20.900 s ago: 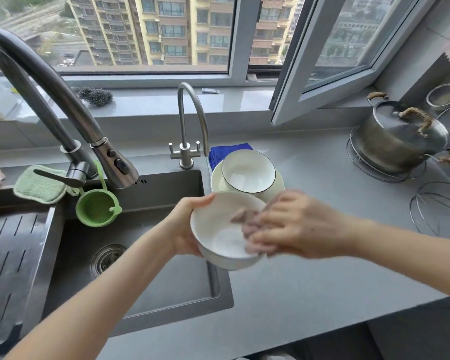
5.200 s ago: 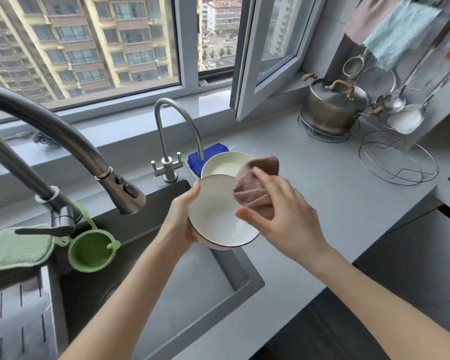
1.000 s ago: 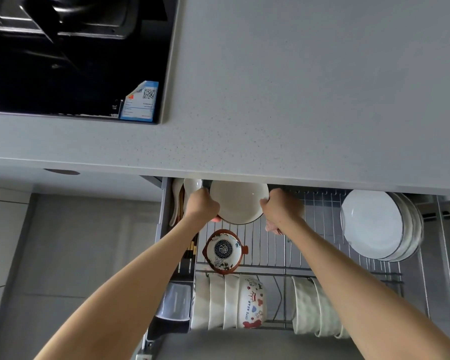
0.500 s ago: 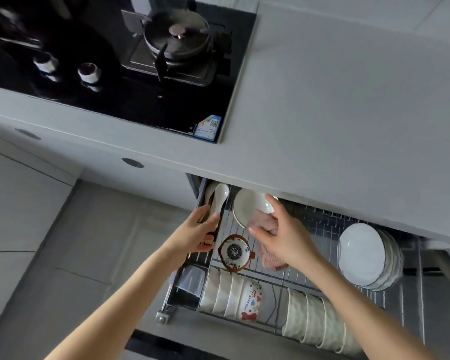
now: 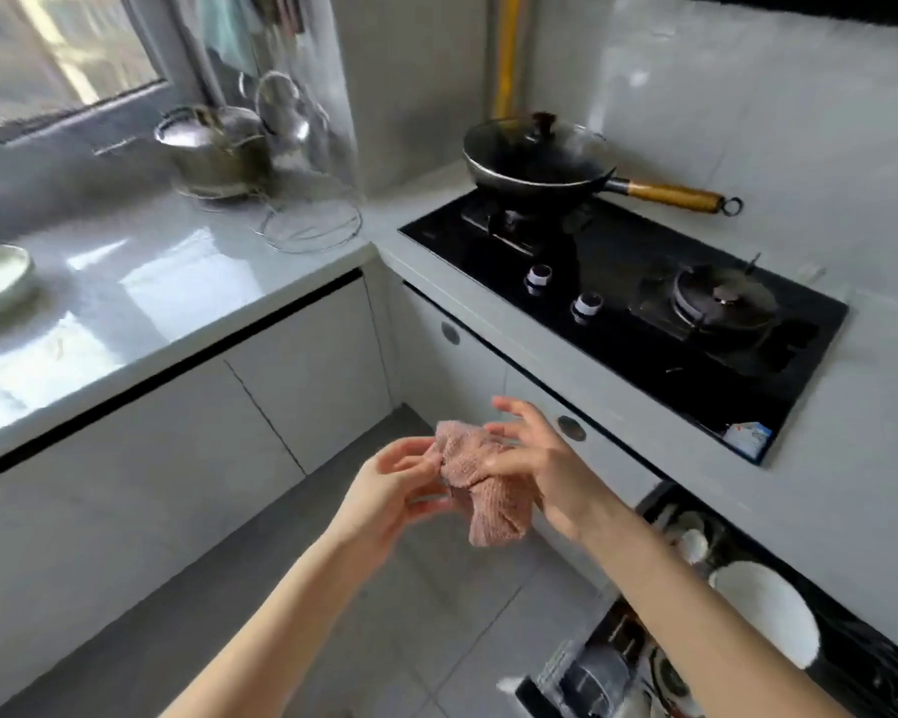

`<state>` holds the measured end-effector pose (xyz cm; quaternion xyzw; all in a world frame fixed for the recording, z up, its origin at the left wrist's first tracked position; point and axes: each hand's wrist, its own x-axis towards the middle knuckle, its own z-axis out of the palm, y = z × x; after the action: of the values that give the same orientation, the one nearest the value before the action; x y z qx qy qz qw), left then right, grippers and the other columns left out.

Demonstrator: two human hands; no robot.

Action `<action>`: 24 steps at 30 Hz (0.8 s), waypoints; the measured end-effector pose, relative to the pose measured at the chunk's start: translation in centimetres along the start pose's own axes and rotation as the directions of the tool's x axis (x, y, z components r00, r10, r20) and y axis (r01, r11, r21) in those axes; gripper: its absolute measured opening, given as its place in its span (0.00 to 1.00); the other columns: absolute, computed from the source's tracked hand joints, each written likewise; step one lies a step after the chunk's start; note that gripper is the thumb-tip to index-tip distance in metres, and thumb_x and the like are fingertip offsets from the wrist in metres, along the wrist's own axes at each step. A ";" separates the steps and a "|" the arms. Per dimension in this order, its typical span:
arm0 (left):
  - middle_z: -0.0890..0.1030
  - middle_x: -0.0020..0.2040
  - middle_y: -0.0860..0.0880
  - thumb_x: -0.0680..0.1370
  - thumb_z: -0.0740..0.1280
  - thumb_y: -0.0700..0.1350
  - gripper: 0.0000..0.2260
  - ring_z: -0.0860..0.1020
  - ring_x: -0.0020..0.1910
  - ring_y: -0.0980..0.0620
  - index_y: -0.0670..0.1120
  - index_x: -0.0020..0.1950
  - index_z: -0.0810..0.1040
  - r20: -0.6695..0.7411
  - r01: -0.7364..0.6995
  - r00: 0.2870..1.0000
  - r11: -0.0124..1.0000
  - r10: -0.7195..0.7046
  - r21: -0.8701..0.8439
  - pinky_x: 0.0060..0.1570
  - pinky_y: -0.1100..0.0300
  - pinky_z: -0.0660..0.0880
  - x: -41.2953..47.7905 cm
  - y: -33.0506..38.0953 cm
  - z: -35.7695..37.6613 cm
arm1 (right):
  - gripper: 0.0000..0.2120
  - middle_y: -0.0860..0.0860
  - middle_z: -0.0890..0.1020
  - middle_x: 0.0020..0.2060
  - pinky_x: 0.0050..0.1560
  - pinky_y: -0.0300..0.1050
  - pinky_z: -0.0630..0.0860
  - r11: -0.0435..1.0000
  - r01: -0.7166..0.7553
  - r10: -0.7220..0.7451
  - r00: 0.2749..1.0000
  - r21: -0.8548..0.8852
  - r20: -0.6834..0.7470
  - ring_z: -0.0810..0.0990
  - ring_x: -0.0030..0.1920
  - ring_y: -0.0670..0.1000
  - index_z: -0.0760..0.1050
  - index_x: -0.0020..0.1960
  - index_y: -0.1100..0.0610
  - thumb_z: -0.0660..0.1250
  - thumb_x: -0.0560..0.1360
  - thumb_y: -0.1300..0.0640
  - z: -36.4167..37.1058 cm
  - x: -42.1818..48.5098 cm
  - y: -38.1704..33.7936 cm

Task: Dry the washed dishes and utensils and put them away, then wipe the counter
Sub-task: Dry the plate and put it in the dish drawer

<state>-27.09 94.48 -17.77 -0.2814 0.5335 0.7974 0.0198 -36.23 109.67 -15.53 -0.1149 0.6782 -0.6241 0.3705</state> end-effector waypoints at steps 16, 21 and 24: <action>0.82 0.47 0.42 0.76 0.69 0.41 0.09 0.81 0.39 0.47 0.39 0.54 0.75 -0.466 -0.243 0.856 0.970 0.225 0.021 0.38 0.59 0.80 -4.6 17.4 -36.5 | 0.27 0.42 0.79 0.59 0.60 0.33 0.73 0.881 0.391 -0.216 0.833 -0.266 0.509 0.78 0.58 0.40 0.69 0.69 0.45 0.67 0.75 0.65 38.8 16.8 -8.3; 0.78 0.50 0.40 0.79 0.65 0.45 0.11 0.80 0.43 0.44 0.40 0.58 0.74 -0.593 -0.172 0.791 0.985 0.149 0.018 0.43 0.54 0.81 -1.7 19.5 -45.7 | 0.24 0.51 0.79 0.59 0.63 0.44 0.74 0.909 0.348 -0.231 0.879 -0.231 0.416 0.78 0.59 0.47 0.69 0.69 0.55 0.67 0.75 0.67 44.6 24.8 -10.4; 0.76 0.45 0.42 0.79 0.63 0.44 0.10 0.79 0.39 0.46 0.39 0.56 0.74 -0.709 -0.131 0.700 0.991 0.086 -0.010 0.38 0.57 0.80 1.8 20.3 -51.7 | 0.23 0.51 0.80 0.56 0.59 0.39 0.75 0.888 0.384 -0.274 0.883 -0.252 0.381 0.79 0.56 0.47 0.70 0.68 0.58 0.67 0.74 0.69 47.4 30.7 -11.9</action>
<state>-13.26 40.73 -15.68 -0.5337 0.4919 0.6442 -0.2413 -30.72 52.27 -12.88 -0.3930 0.6674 -0.5310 0.3438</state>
